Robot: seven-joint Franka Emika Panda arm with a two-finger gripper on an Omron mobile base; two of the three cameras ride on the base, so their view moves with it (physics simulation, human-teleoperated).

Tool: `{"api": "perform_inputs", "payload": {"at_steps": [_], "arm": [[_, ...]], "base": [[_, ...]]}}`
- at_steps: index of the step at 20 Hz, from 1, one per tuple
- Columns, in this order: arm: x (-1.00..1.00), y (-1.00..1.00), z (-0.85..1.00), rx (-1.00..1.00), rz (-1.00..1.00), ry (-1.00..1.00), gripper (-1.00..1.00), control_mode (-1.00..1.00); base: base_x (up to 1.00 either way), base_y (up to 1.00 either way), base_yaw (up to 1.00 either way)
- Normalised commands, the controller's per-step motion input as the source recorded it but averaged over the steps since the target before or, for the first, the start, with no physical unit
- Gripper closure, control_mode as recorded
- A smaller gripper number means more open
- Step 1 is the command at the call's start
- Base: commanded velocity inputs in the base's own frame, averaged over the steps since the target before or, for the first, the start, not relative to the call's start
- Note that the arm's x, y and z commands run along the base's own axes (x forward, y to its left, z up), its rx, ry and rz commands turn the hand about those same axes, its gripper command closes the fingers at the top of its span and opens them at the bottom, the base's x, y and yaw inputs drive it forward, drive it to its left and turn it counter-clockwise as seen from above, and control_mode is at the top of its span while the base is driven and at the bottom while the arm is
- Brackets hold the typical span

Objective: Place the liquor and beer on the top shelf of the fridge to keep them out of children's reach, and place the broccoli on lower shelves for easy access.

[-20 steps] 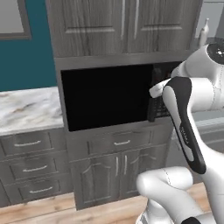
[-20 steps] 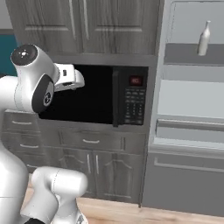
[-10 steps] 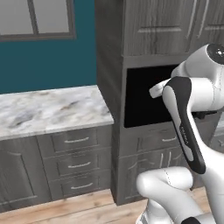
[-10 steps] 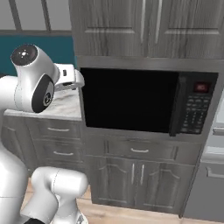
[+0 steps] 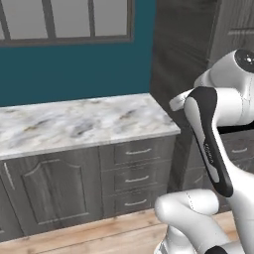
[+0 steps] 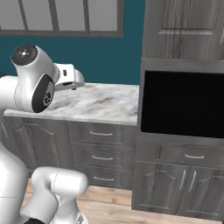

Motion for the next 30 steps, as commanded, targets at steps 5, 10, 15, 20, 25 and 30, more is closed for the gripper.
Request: {"api": "perform_inputs", "payload": {"at_steps": [5, 10, 15, 20, 25, 30], "arm": [[0.00, 0.00, 0.00, 0.00, 0.00, 0.00, -1.00, 1.00], [0.00, 0.00, 0.00, 0.00, 0.00, 0.00, -1.00, 1.00], [0.00, 0.00, 0.00, 0.00, 0.00, 0.00, -1.00, 1.00], [0.00, 0.00, 0.00, 0.00, 0.00, 0.00, -1.00, 1.00], [0.00, 0.00, 0.00, 0.00, 0.00, 0.00, -1.00, 1.00], [0.00, 0.00, 0.00, 0.00, 0.00, 0.00, -1.00, 1.00]], "base": [[0.04, 1.00, 0.01], [0.30, 1.00, 0.00], [0.48, 1.00, 0.00], [0.72, 1.00, 0.00], [0.75, 1.00, 0.00], [0.63, 0.99, 0.00]]}}
